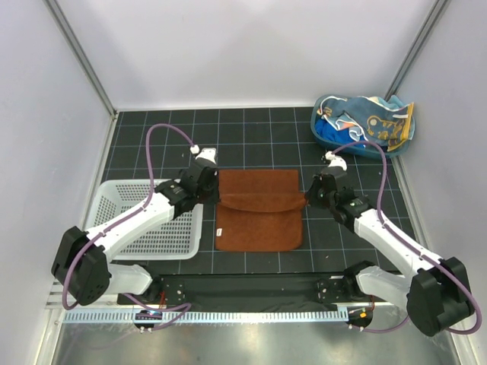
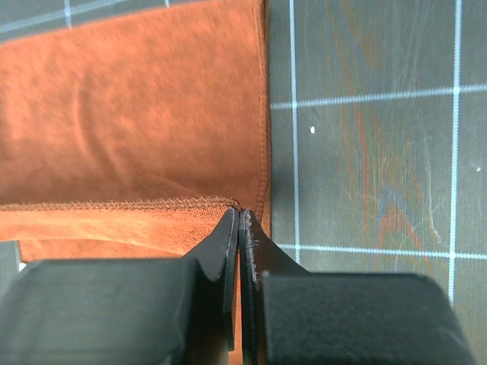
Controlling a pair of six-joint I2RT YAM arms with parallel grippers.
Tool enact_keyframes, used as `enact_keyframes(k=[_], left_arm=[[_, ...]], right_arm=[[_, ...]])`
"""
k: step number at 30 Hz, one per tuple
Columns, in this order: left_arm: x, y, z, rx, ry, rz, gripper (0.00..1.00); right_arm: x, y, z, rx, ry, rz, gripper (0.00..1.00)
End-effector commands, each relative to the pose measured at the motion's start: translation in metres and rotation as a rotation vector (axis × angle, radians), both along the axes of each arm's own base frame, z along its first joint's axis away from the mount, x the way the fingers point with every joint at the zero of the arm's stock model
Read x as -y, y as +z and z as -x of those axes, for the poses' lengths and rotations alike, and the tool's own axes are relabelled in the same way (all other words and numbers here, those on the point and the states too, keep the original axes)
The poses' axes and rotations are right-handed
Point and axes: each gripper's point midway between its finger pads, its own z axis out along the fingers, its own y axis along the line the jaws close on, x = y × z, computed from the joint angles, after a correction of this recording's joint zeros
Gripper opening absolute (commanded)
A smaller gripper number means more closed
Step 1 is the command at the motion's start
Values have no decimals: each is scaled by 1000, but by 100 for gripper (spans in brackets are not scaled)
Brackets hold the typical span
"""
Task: Fold and stack the towels
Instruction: Fold the towel
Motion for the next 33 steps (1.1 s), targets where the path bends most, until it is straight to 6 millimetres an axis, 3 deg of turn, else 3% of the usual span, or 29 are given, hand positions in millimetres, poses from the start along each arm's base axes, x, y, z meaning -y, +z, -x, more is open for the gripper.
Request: enact_keyframes(k=[1,10,22,28,33], left_arm=[[-7,-11,7,-32,11,-51,1],[-9,-36,17,-104,-10,-134,2],[-20,-59,22,-163,12,-222,2],[-18,-57,26,-166,1,-200,1],[-17,-36,24,-128,2,-173,2]], right_arm=[[-2,-11,4,-24,20,11,1],[-6,-36,13,-99,36,-2,1],[-8,-44,16,-124,49,-2,1],[-5,-41,17,-120,35,7,1],[-6,-23,14,-91,39,-4,1]])
